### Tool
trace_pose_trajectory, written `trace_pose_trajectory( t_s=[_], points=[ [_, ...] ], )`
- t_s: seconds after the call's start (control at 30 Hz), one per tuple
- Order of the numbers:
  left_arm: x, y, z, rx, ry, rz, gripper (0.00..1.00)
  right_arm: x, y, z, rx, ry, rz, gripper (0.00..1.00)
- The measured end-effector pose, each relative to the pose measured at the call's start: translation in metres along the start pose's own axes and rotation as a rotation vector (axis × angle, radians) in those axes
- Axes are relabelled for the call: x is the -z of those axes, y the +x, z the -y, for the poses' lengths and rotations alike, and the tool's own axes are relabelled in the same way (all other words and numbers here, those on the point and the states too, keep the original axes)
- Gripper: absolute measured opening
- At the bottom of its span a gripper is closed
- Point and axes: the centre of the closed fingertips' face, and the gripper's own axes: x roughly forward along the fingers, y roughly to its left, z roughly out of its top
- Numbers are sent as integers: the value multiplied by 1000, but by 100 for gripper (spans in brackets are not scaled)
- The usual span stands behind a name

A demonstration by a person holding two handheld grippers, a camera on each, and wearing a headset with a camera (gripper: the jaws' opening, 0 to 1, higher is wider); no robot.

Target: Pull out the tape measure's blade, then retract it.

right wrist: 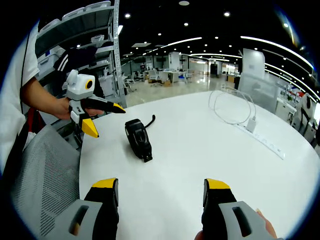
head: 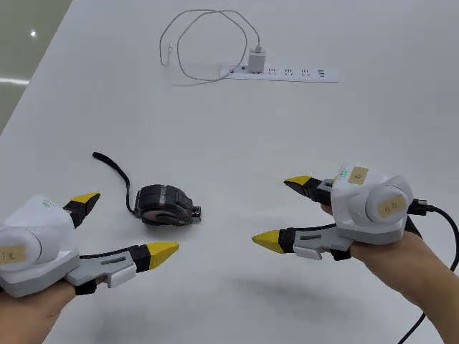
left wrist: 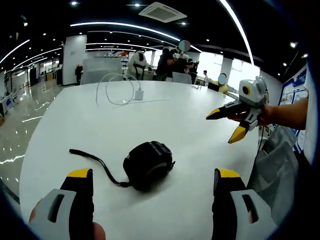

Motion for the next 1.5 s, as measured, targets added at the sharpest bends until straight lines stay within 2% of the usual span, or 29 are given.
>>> trace_pose_trajectory(
  t_s=[0.53,1.03,1.5],
  points=[
    [11,-14,7,71,30,-40,99,19,-23,-2,21,27,-4,74],
    [14,-27,10,102,45,-55,99,32,-44,-5,38,32,-17,83],
    [19,-36,11,120,47,-72,99,55,-63,-10,40,35,-64,91]
  ],
)
